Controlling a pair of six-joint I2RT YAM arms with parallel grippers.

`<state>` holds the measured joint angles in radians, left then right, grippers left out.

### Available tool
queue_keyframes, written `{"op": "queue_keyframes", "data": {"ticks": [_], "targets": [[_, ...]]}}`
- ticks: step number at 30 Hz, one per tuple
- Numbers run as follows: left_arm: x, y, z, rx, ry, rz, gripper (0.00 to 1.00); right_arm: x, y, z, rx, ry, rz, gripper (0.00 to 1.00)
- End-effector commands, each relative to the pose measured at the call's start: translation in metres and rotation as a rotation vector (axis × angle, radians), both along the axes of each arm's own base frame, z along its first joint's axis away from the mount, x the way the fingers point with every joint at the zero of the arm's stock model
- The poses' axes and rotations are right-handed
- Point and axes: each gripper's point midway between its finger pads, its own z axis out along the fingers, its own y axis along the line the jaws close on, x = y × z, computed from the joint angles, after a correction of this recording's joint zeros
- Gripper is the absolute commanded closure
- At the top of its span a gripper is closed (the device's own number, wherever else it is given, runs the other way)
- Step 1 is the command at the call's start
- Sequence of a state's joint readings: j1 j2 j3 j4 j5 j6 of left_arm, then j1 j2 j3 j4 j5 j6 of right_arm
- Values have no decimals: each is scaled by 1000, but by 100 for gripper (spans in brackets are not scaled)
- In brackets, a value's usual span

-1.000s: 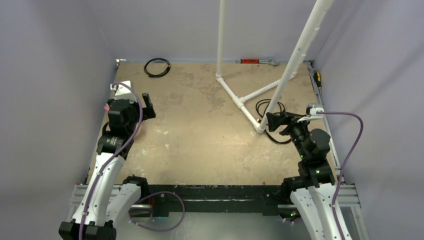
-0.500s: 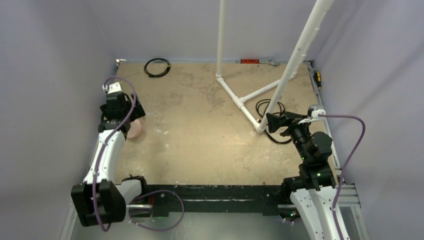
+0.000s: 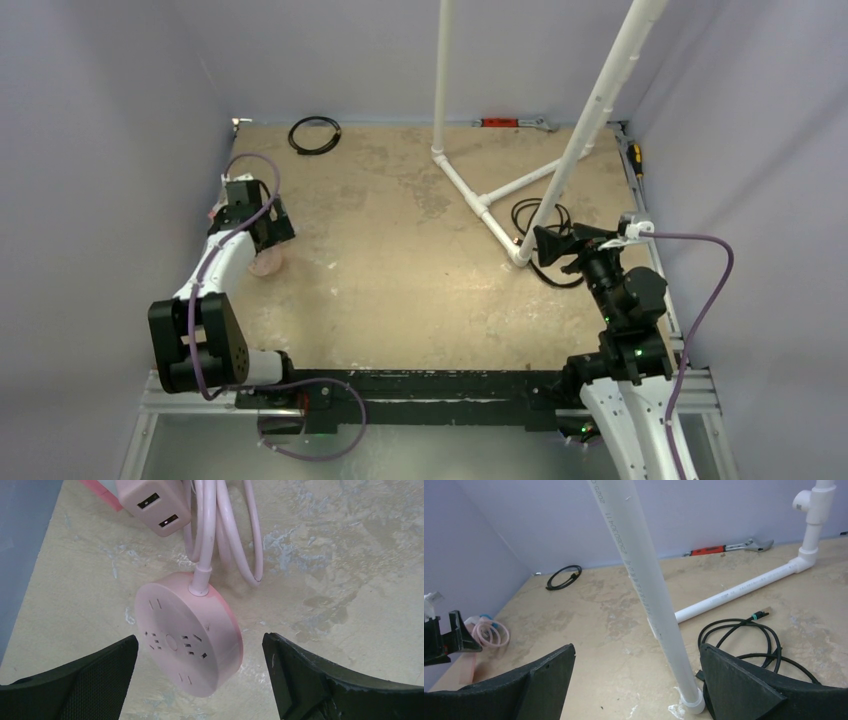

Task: Pull the plug off the socket
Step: Pick up the socket from the corner of the board.

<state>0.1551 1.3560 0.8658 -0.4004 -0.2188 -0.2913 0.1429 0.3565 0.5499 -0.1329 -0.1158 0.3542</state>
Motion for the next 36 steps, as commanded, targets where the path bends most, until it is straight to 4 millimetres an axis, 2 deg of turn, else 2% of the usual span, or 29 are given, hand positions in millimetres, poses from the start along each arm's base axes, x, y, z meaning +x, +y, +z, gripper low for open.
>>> {"op": "queue_keyframes", "data": {"ticks": [1,7,16,22,30,36], "targets": [[4,9,13,49,-10,5,6,-2,-1,17,-4,-64,-3,1],[2,10,4,60,47,1,10,-3,-1,18,-2,-66,2,1],[1,4,-2,107,95,-23,11,-8,2,25,7,-81,19,1],[-4,11,2,164,118,-2,13,-8,2,29,9,-87,22,1],[-9,19,13,208,106,30,31,-10,5,35,11,-96,35,1],[-10,21,25,221,62,48,38,-11,4,36,12,-97,35,1]]}}
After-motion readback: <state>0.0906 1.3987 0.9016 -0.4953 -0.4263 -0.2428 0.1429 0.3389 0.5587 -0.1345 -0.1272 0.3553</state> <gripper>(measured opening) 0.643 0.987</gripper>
